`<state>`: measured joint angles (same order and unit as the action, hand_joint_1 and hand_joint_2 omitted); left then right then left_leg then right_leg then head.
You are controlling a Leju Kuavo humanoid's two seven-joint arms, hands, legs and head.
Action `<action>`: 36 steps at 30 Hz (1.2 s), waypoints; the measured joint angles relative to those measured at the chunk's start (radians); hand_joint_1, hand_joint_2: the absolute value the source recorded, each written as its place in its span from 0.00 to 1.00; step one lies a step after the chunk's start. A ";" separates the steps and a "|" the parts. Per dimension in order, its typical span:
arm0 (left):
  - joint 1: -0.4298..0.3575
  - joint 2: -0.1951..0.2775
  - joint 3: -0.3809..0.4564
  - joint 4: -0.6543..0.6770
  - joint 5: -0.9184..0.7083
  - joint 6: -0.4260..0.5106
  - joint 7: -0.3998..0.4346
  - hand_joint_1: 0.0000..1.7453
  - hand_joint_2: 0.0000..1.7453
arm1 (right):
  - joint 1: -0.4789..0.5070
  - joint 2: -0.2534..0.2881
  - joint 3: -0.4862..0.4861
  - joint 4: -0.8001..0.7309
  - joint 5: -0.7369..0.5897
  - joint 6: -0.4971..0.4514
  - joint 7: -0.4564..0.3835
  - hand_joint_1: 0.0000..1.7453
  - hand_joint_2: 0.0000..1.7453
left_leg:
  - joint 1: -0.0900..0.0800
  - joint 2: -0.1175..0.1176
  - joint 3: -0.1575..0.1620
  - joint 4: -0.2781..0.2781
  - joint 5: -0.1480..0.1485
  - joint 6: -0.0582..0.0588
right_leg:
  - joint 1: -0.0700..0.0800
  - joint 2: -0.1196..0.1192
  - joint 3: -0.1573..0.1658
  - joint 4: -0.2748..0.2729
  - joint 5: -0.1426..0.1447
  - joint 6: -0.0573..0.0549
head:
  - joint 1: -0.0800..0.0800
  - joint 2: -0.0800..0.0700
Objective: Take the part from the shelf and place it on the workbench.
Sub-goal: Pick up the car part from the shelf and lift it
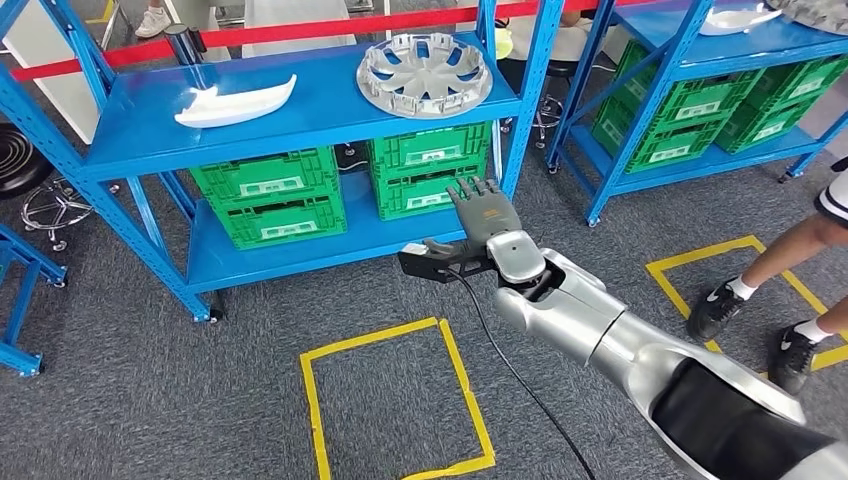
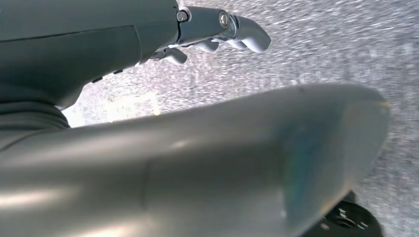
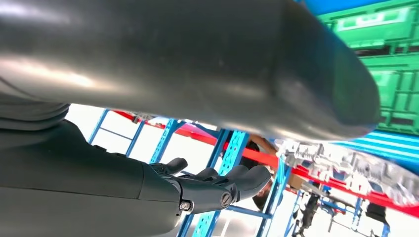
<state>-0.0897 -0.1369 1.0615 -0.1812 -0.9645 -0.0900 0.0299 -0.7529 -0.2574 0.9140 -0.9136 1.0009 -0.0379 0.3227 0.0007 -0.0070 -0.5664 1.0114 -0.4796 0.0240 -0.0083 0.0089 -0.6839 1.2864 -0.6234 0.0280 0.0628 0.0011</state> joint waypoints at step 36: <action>0.001 0.008 0.017 0.001 0.028 0.000 -0.010 0.00 0.00 | -0.009 0.060 0.018 0.046 0.021 -0.042 -0.071 0.00 0.00 | -0.005 -0.013 0.068 0.001 -0.045 -0.017 | -0.016 -0.023 0.030 -0.203 0.089 0.009 | -0.002 0.000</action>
<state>-0.0886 -0.1291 1.0788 -0.1800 -0.9369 -0.0896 0.0195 -0.7617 -0.1970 0.9324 -0.8674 1.0220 -0.0795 0.2519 -0.0039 -0.0200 -0.4981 1.0120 -0.5245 0.0068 -0.0240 -0.0141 -0.6536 1.0838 -0.5342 0.0366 0.0604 0.0011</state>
